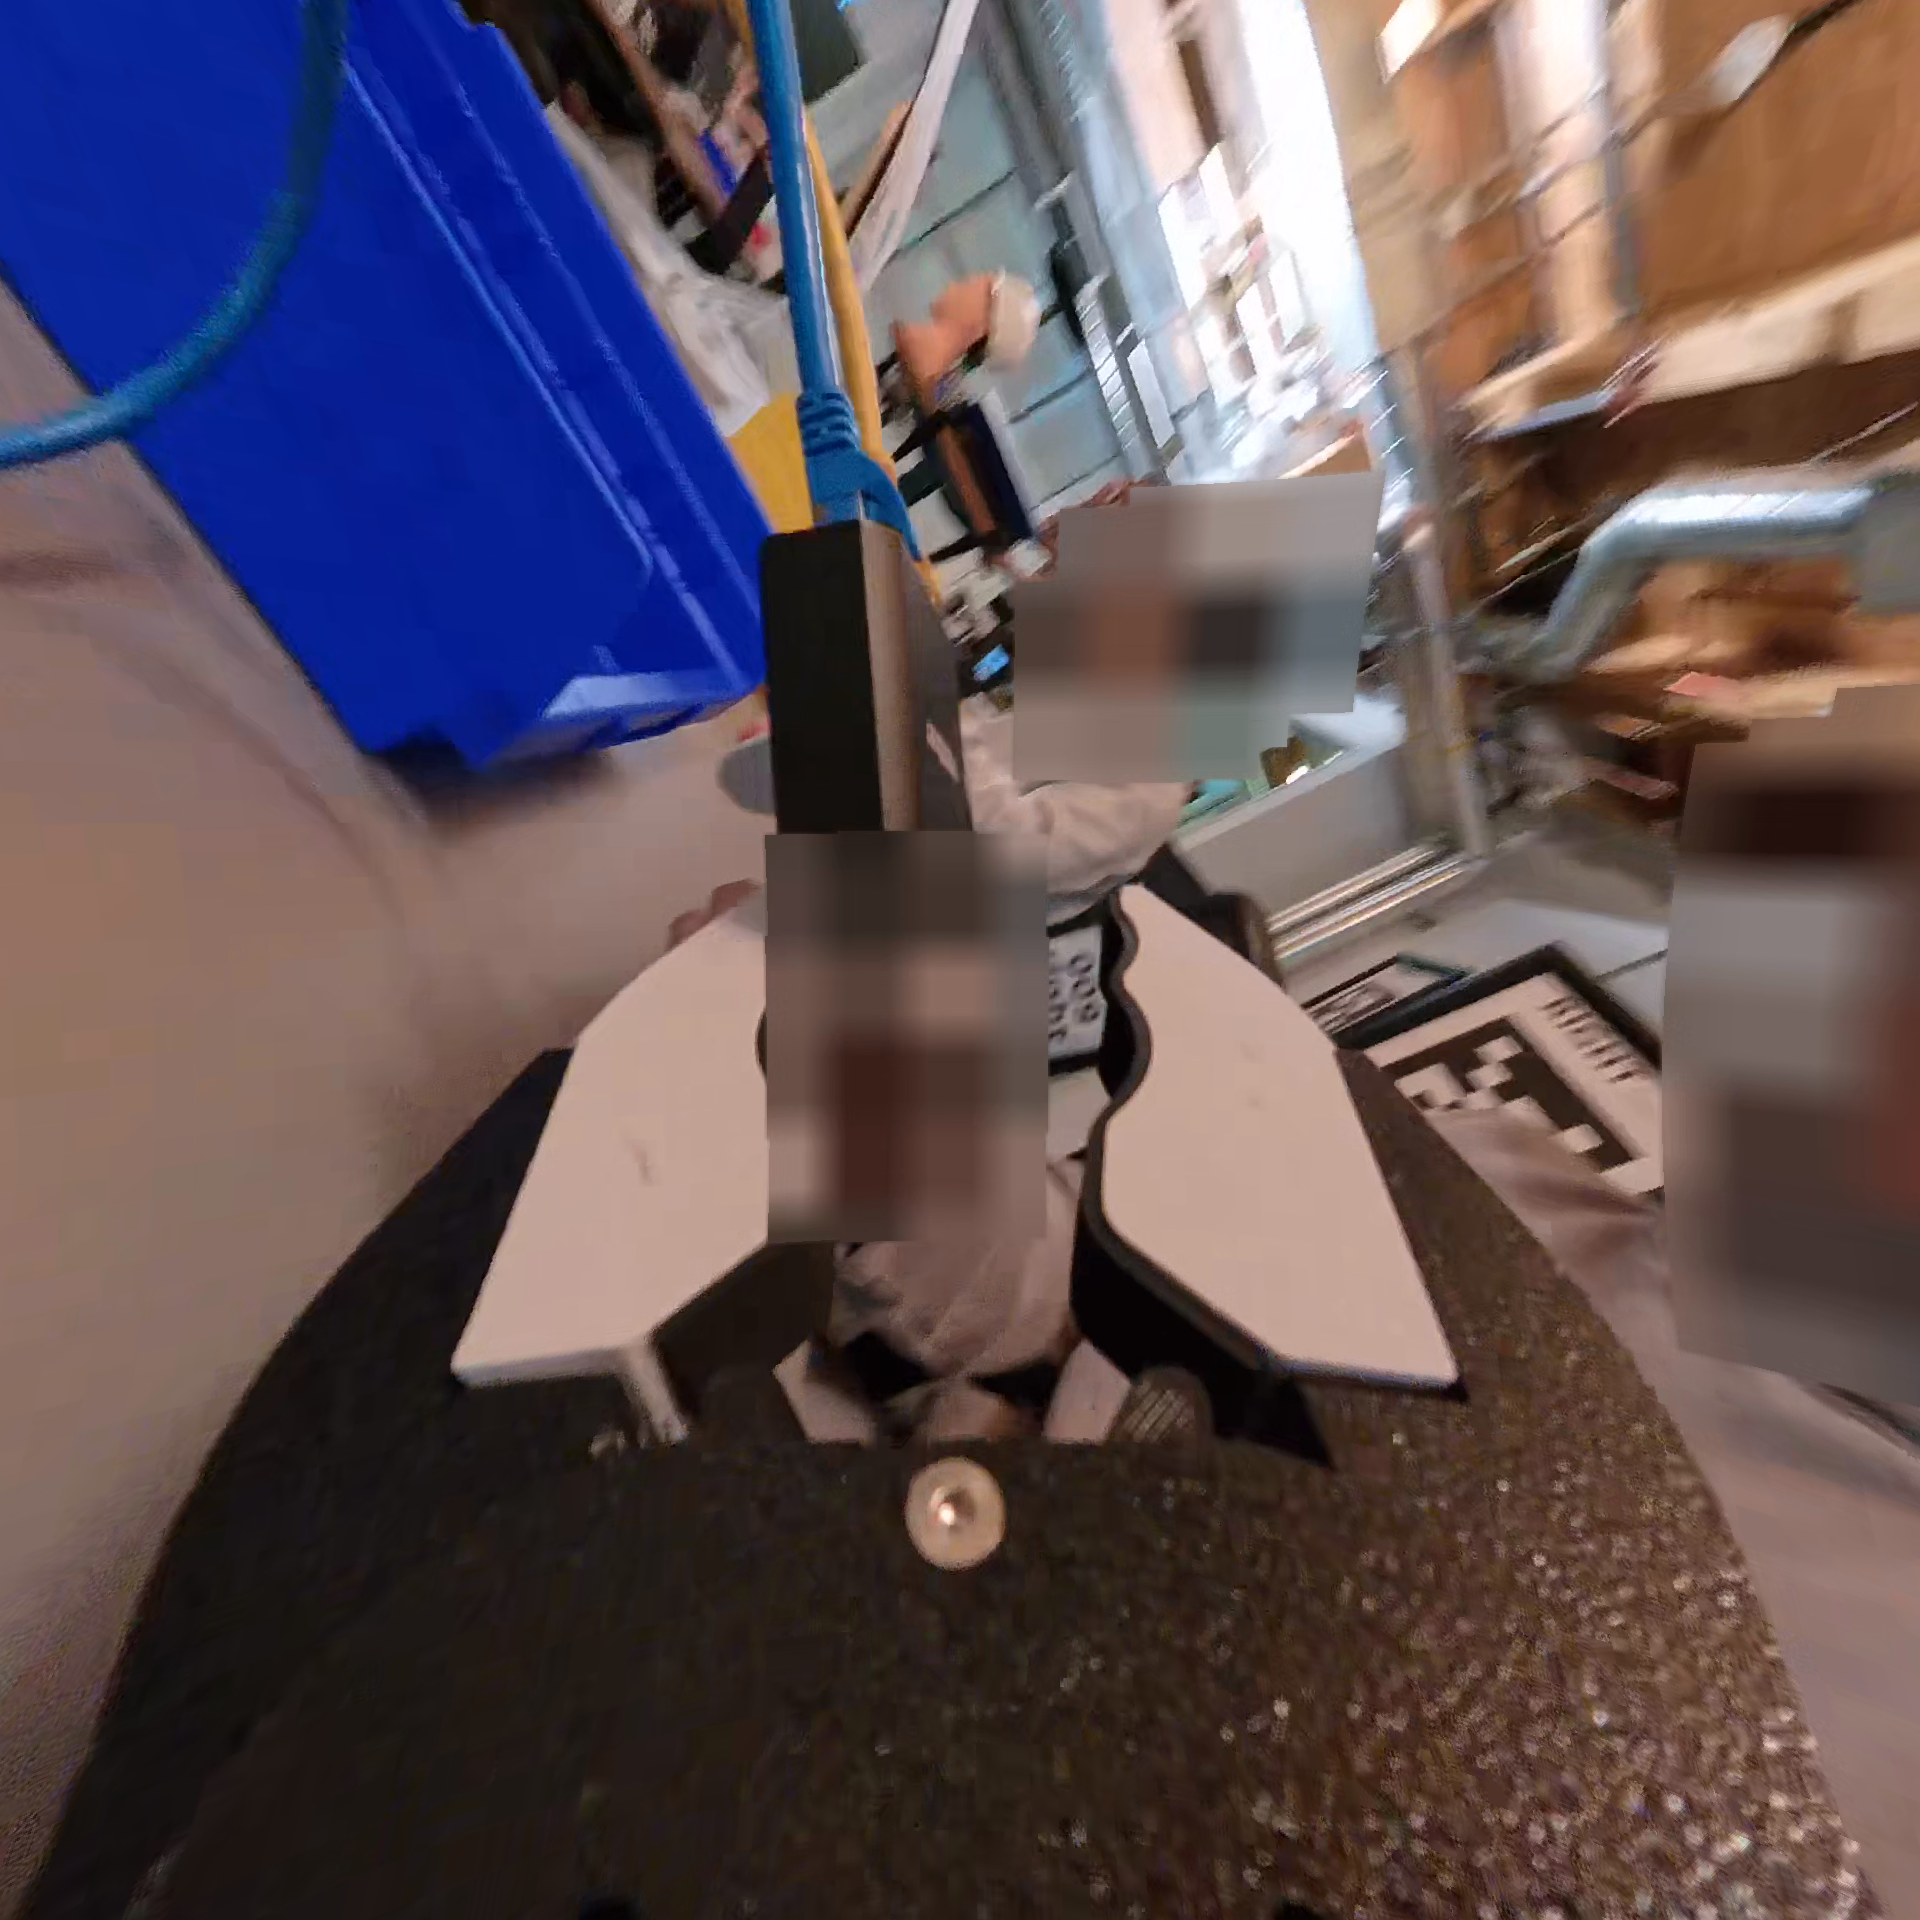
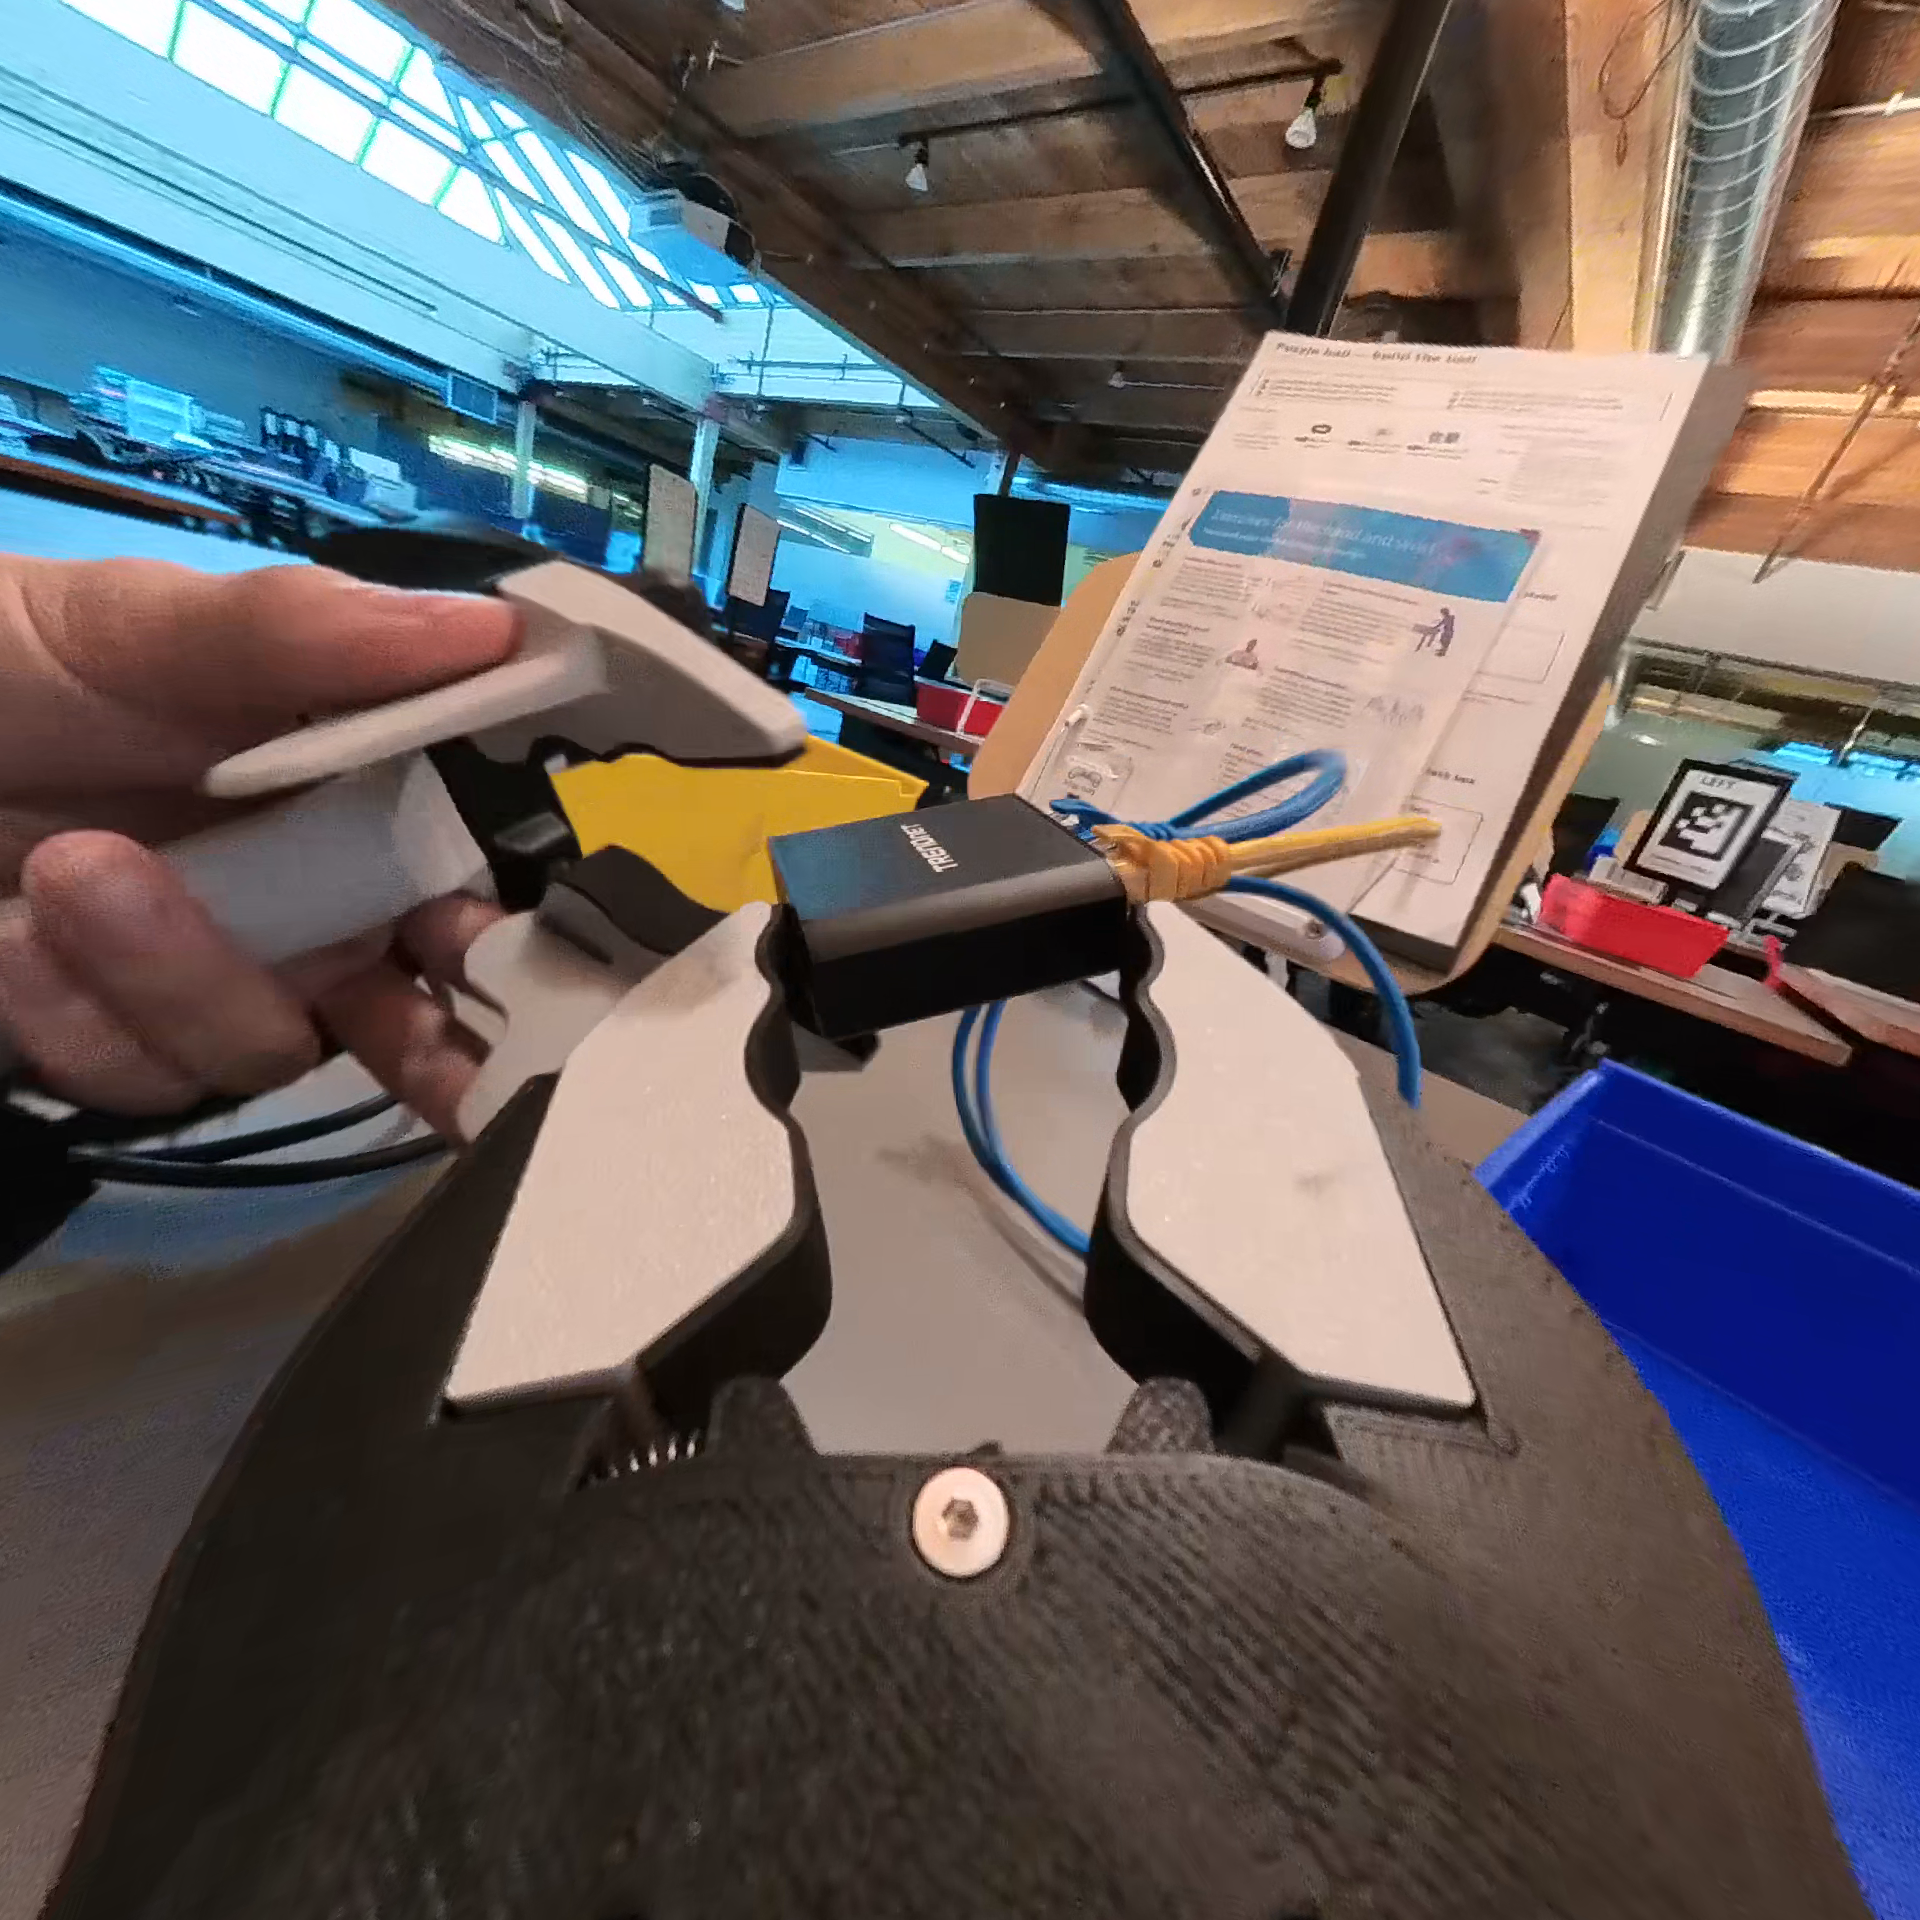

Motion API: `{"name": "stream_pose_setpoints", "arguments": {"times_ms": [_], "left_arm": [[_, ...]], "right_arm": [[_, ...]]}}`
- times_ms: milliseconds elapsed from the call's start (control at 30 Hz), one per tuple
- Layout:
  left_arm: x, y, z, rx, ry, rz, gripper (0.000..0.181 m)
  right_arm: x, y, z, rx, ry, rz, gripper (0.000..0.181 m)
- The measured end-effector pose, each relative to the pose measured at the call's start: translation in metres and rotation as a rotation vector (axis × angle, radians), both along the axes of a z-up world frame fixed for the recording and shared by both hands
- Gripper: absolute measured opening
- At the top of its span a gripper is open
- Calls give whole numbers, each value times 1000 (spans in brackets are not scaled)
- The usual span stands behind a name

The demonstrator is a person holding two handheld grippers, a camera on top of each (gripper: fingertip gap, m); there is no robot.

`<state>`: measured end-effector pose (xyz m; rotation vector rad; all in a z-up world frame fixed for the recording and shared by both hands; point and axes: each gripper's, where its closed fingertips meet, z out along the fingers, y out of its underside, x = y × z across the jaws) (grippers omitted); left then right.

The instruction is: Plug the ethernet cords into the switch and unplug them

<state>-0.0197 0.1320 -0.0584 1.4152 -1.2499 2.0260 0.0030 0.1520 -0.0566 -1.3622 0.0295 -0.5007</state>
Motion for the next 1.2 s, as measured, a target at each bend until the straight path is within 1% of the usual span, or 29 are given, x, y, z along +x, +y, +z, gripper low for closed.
{"name": "stream_pose_setpoints", "arguments": {"times_ms": [67,133,167,233,267,300,367,433,467,533,567,633,700,800,867,933,1000,1133,1200], "left_arm": [[1,1,-4,-81,23,38,39],[-2,6,-11,-89,16,55,25],[-5,8,-14,-90,20,48,25],[-12,15,-18,-39,18,18,23],[-17,21,-22,15,33,-5,23],[-20,27,-28,89,65,-27,23],[-32,41,-43,288,131,-106,23],[-46,53,-53,454,186,-210,23],[-54,56,-54,503,202,-278,23],[-68,56,-51,542,226,-423,23],[-72,55,-48,552,228,-484,23],[-77,52,-43,567,230,-591,23],[-75,49,-41,564,235,-654,23],[-62,49,-40,494,264,-640,23],[-56,47,-41,444,262,-616,23],[-52,42,-38,365,249,-588,23],[-53,36,-43,340,253,-572,23],[-58,30,-46,318,226,-603,23],[-62,28,-45,326,223,-636,23]], "right_arm": [[-7,6,-2,-25,-32,-20,61],[-13,11,-6,-58,-55,6,61],[-17,13,-8,-73,-64,46,60],[-27,14,-14,-135,-96,177,56],[-33,13,-19,-186,-125,245,54],[-39,10,-19,-201,-173,295,54],[-42,1,-2,-159,-247,302,70],[-51,-2,5,-182,-239,362,84],[-55,-1,3,-220,-221,392,91],[-68,3,-5,-277,-230,455,94],[-74,6,-8,-282,-236,470,92],[-84,13,-19,-317,-194,513,88],[-81,21,-33,-370,-153,489,84],[-70,26,-47,-403,-96,442,78],[-58,27,-51,-379,-70,397,73],[-48,27,-52,-350,-13,365,64],[-50,26,-51,-325,8,407,70],[-62,24,-45,-274,-32,477,65],[-67,22,-45,-272,-42,512,72]]}}
